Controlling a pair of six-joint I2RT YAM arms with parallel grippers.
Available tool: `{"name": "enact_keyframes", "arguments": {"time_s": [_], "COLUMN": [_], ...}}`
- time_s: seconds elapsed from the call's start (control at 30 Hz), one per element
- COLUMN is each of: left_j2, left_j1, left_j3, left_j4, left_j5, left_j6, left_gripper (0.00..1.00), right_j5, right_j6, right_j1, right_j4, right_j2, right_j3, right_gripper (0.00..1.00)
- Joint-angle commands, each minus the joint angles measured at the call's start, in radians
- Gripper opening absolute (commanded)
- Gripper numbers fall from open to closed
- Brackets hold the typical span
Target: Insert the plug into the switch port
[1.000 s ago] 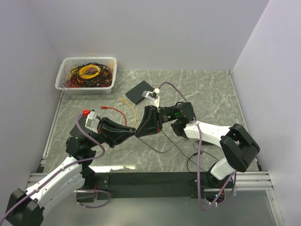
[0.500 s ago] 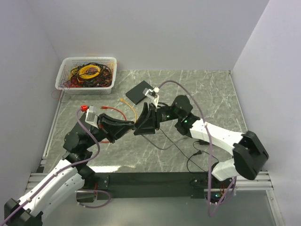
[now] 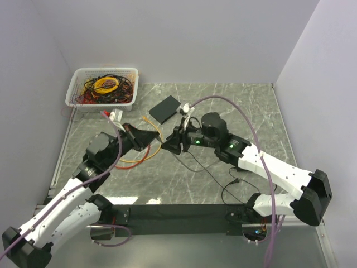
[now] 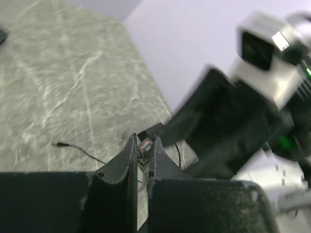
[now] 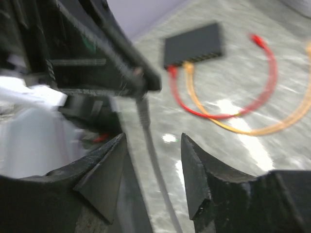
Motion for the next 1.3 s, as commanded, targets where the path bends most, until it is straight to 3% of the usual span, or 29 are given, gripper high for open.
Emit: {"name": "enact_keyframes", "arguments": {"time_s": [0.0,0.23,0.37,0.53,0.73,1.27], "left_j2": [0.064,0.110,0.113,0.124,0.147,0.178], "left_j1": [-0.004,-0.010,-0.011,-0.013,-0.011,-0.013], "left_j3": [0.115,0.162,0.175,0.205,0.238,0.276], "left_j4": [-0.216,-0.303,-0.327,-0.362,-0.431,-0.494], "left_j5": [-0.140,-0.209,-0.209,-0.224,-0.258,-0.272], "left_j6": [-0.097,-0.172,-0.205,-0.251,-0.286,-0.303], "left_gripper": [0.01,0.01,0.01,0.01,0.01,0.01], "right_j5": [0.345,0.598,0.658,0.677,0.704,0.859], "right_j6": [-0.106,-0.106,-0.102,-0.109,-0.119,-0.180], "right_j1": [0.083,0.191,0.206,0.234,0.274,0.349], "right_j4": [-0.138,-0.168,-0.168,-0.188,-0.198,-0.249], "right_j2": [-0.019,-0.008,0.019,0.099,0.162,0.295], "right_j3": [0.071,0.108,0.138,0.214,0.267,0.358], "right_gripper": [0.54,0.49,0.45,0.36,0.33,0.34]}}
